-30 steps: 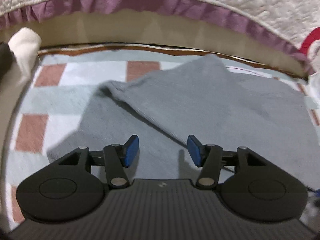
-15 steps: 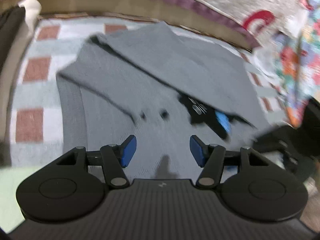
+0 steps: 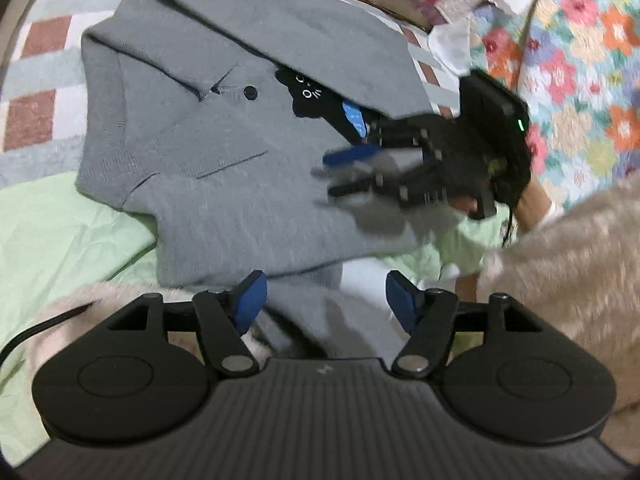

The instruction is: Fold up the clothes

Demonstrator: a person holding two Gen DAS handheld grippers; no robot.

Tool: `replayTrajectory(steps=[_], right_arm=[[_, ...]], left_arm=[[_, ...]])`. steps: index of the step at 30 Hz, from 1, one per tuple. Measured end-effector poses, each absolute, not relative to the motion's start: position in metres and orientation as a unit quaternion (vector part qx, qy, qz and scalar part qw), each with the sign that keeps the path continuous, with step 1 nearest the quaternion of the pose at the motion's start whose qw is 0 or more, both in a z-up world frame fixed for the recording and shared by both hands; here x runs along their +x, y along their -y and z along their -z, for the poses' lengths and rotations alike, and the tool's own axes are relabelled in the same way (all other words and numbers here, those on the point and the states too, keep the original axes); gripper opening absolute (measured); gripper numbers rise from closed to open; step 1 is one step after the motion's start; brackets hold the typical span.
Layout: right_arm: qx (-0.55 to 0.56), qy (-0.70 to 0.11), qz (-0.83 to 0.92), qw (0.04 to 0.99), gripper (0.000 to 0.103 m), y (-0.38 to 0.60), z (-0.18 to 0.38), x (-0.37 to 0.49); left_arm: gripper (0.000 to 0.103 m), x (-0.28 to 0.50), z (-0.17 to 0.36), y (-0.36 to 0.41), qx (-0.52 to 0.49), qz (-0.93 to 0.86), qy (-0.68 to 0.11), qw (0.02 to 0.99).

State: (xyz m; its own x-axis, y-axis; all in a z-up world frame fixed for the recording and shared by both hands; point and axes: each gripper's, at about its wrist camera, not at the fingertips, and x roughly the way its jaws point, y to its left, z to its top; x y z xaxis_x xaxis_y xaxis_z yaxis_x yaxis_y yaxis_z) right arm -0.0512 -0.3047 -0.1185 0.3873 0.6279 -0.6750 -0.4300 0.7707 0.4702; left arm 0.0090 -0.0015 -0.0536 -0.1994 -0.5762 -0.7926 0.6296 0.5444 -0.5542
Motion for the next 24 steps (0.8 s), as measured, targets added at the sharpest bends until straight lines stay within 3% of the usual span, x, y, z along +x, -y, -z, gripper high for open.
replayTrajectory(steps=[6, 10, 11, 12, 18, 24], right_arm=[[0.112, -0.431, -0.349, 0.825, 0.046, 0.301, 0.107, -0.055], [0.099, -0.432, -0.360, 0.821, 0.046, 0.290, 0.108, -0.052], [0.101, -0.433, -0.360, 0.821, 0.046, 0.289, 0.109, -0.051], [0.105, -0.433, -0.358, 0.820, 0.046, 0.289, 0.111, -0.049], [0.129, -0.423, -0.347, 0.827, 0.046, 0.303, 0.111, -0.054], [0.190, -0.437, -0.333, 0.813, 0.046, 0.322, 0.131, -0.057]], left_arm=[[0.075, -0.010, 0.050, -0.012, 0.034, 0.472, -0.617, 0.628], [0.069, -0.018, 0.055, -0.012, 0.006, 0.500, -0.603, 0.621], [0.035, -0.021, 0.057, -0.009, 0.010, 0.503, -0.593, 0.629], [0.008, -0.023, 0.058, -0.005, 0.025, 0.501, -0.580, 0.642], [0.007, -0.014, 0.044, 0.008, 0.003, 0.510, -0.537, 0.672], [0.006, 0.029, 0.006, 0.033, -0.096, 0.550, -0.440, 0.703]])
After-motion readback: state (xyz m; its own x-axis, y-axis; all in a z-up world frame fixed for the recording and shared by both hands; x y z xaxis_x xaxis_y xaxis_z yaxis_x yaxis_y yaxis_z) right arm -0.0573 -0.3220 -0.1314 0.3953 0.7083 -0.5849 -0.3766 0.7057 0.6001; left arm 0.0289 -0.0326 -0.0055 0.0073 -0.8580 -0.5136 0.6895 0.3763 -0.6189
